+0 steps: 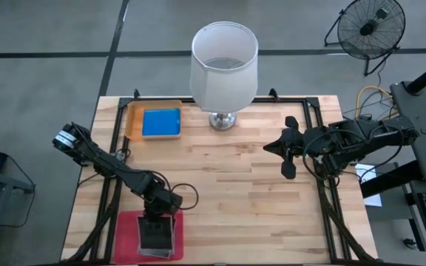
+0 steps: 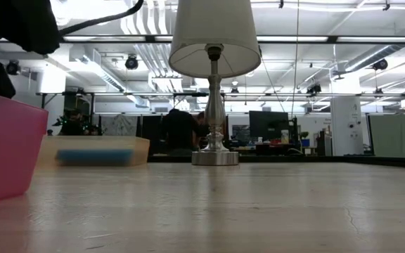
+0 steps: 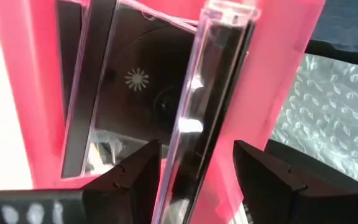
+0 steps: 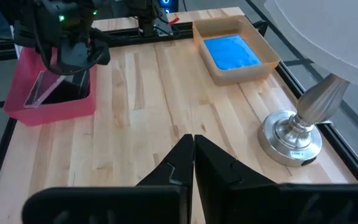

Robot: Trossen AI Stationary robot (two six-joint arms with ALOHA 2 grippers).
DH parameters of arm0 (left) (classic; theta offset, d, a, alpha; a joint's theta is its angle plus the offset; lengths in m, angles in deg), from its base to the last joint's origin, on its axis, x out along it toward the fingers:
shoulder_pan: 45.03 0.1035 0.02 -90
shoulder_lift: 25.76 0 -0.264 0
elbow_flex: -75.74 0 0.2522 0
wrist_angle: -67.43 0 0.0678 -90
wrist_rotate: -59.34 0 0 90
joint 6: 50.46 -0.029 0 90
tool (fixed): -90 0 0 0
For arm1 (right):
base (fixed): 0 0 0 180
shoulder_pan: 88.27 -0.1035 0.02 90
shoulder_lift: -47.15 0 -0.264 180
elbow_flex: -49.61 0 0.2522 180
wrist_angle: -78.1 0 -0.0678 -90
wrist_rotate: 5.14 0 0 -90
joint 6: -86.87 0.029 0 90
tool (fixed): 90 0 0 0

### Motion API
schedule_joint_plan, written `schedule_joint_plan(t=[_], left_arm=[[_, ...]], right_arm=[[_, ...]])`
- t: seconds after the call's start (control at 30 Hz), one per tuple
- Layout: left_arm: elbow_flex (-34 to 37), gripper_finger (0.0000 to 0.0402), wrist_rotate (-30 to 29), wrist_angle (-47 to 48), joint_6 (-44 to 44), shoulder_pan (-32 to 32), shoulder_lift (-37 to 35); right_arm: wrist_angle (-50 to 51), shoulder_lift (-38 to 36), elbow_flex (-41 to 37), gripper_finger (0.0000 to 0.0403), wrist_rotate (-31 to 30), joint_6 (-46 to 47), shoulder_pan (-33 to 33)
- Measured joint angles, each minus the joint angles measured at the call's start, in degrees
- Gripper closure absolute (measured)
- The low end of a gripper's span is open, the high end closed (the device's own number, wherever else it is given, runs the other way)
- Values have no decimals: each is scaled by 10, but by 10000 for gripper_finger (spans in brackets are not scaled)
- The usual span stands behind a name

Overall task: Pick & place jewel cases by type
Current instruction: Put the black cd case into the pink bin

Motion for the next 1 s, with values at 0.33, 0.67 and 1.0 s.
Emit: schedule_joint_plan(t=[0.33, 0.67, 1.0], left_arm=[[-19, 221, -52, 36, -14, -3, -1], [-30, 220, -69, 43, -13, -5, -1], [-32, 220, -69, 75, -30, -5, -1]], right_arm=[[0, 0, 0, 394, 0, -3, 0], [0, 0, 0, 394, 0, -4, 0], [0, 0, 0, 394, 0, -4, 0]])
